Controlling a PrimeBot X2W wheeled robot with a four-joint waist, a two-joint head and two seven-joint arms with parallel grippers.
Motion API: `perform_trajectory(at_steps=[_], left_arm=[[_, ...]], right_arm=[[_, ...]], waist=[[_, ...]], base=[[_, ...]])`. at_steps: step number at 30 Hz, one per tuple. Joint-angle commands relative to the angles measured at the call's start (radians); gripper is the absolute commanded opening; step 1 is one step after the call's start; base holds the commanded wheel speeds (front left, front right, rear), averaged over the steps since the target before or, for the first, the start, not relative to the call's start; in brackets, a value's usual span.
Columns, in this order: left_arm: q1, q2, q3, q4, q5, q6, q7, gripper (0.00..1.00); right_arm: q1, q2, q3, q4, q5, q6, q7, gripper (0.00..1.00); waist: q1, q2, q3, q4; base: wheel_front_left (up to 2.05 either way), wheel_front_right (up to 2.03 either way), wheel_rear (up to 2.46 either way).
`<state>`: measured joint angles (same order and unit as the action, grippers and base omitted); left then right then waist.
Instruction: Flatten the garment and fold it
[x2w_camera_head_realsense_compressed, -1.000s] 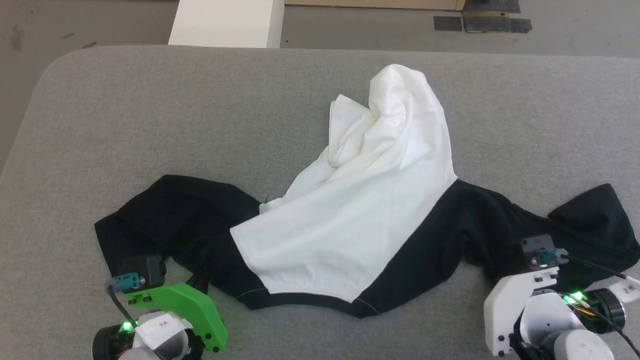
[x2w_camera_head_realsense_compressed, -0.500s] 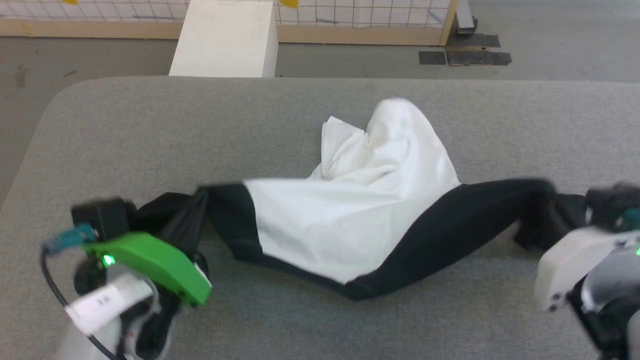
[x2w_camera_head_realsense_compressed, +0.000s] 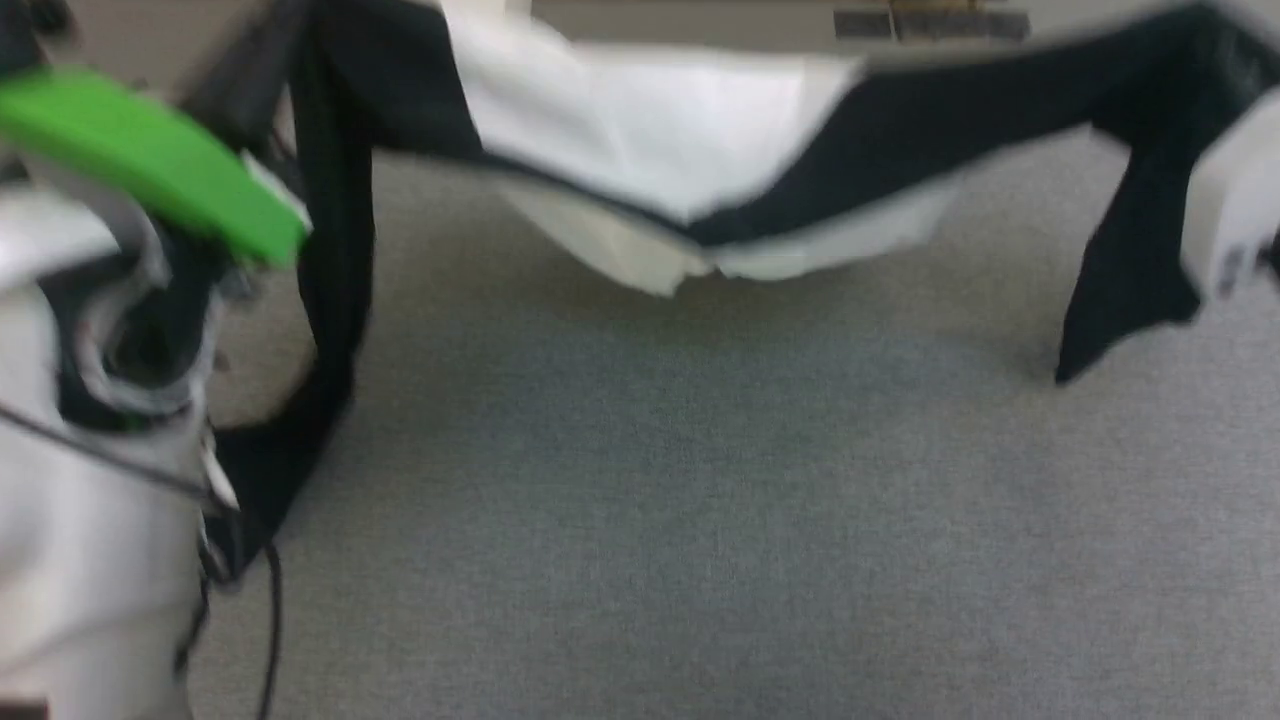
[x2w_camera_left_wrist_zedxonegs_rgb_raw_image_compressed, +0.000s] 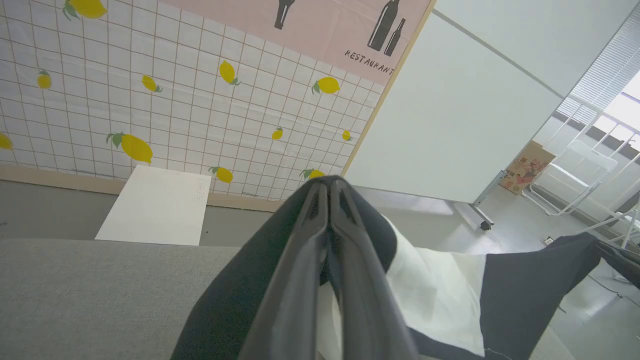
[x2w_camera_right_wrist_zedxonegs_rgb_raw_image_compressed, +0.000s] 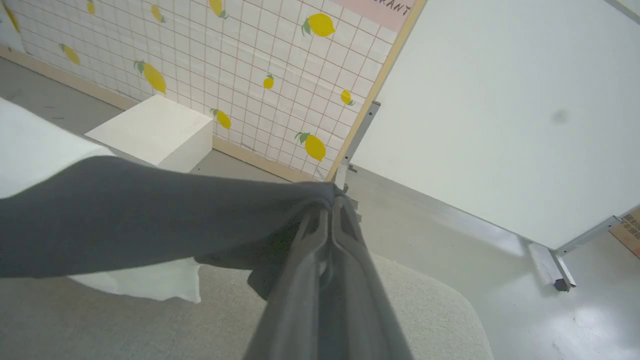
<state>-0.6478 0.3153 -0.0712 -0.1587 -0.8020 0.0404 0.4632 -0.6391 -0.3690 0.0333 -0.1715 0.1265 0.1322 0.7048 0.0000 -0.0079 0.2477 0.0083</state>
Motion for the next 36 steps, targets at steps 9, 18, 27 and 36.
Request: perform_trajectory(at_steps=[9, 18, 27, 36], left_arm=[[-0.485, 0.023, 0.03, 0.21, 0.082, 0.043, -0.065, 0.0], [-0.808, -0.004, 0.074, 0.349, 0.122, 0.056, -0.241, 0.0], [-0.948, -0.029, 0.074, 0.457, 0.117, 0.017, -0.341, 0.0], [-0.658, 0.016, -0.002, 0.594, 0.119, -0.082, -0.277, 0.0]], right_arm=[[-0.53, -0.009, 0.088, 0.272, -0.05, -0.002, -0.095, 0.0], [-0.844, 0.047, 0.048, 0.449, -0.164, -0.002, -0.272, 0.0], [-1.023, 0.091, -0.065, 0.562, -0.277, -0.002, -0.483, 0.0], [-0.807, 0.063, 0.028, 0.738, -0.225, -0.002, -0.547, 0.0]], waist=[[0.0, 0.0077, 0.261, -0.037], [0.0, 0.0077, 0.357, -0.049], [0.0, 0.0077, 0.393, -0.043], [0.0, 0.0077, 0.336, -0.046]], base=[[0.0, 0.0, 0.0], [0.0, 0.0, 0.0], [0.0, 0.0, 0.0], [0.0, 0.0, 0.0]])
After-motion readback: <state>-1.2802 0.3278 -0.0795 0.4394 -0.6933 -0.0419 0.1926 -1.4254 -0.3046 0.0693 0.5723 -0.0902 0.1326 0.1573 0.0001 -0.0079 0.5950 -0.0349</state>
